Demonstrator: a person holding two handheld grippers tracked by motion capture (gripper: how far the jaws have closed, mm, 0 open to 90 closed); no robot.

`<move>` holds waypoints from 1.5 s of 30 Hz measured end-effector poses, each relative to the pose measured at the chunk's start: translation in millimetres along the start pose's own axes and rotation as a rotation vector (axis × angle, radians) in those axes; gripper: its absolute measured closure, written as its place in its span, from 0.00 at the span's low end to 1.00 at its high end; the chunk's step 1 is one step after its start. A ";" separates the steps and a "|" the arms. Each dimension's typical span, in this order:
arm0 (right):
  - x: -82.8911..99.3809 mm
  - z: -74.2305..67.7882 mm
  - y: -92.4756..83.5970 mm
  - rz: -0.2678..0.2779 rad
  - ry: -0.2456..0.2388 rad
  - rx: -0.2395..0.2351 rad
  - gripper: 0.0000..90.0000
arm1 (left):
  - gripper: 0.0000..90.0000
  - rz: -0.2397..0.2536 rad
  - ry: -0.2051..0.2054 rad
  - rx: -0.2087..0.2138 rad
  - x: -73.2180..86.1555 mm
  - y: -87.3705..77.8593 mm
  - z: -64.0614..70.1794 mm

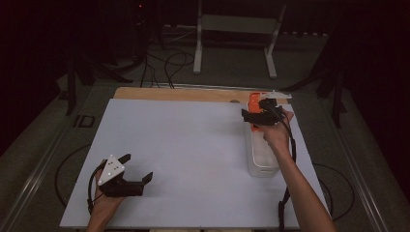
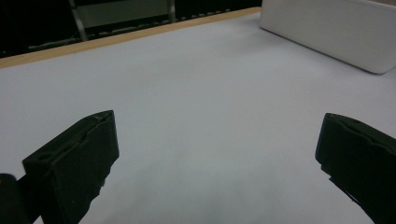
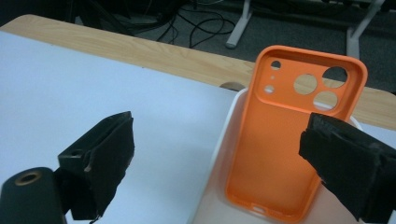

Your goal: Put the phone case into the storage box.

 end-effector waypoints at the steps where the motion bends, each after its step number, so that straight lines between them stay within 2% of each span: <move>1: 0.4 -1.2 -1.7 0.005 -0.002 -0.005 0.10 | 0.00 0.001 -0.001 0.000 -0.2 -0.2 0.0; 15: 11.3 -22.4 -31.5 0.036 -0.035 -0.077 0.10 | 0.00 0.005 -0.002 -0.002 -0.6 -0.4 0.2; 27: 20.6 -43.8 -57.4 0.067 -0.032 -0.160 0.10 | 0.00 0.016 -0.010 -0.009 -2.5 -2.4 -2.2; 29: 20.7 -50.6 -65.5 0.092 -0.034 -0.182 0.10 | 0.00 0.021 -0.011 -0.013 -3.9 -3.7 -3.5; 32: 24.5 -56.3 -71.6 0.097 -0.037 -0.204 0.10 | 0.00 0.025 -0.011 -0.017 -5.1 -4.5 -4.8; 36: 31.9 -58.0 -78.7 0.113 -0.038 -0.205 0.10 | 0.00 0.030 -0.012 -0.019 -6.7 -5.8 -6.0; 45: 50.7 -61.2 -91.6 0.145 -0.039 -0.239 0.10 | 0.00 0.042 -0.018 -0.021 -8.9 -7.9 -8.0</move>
Point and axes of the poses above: each handheld gripper's, and its own axes: y roughly forward along the jaws, x roughly out of its underside, z roughly to its right, the point moved 7 cm from there along y, roughly forward along the jaws, and after that the axes turned 8 degrees about z, right-handed, at the moved point
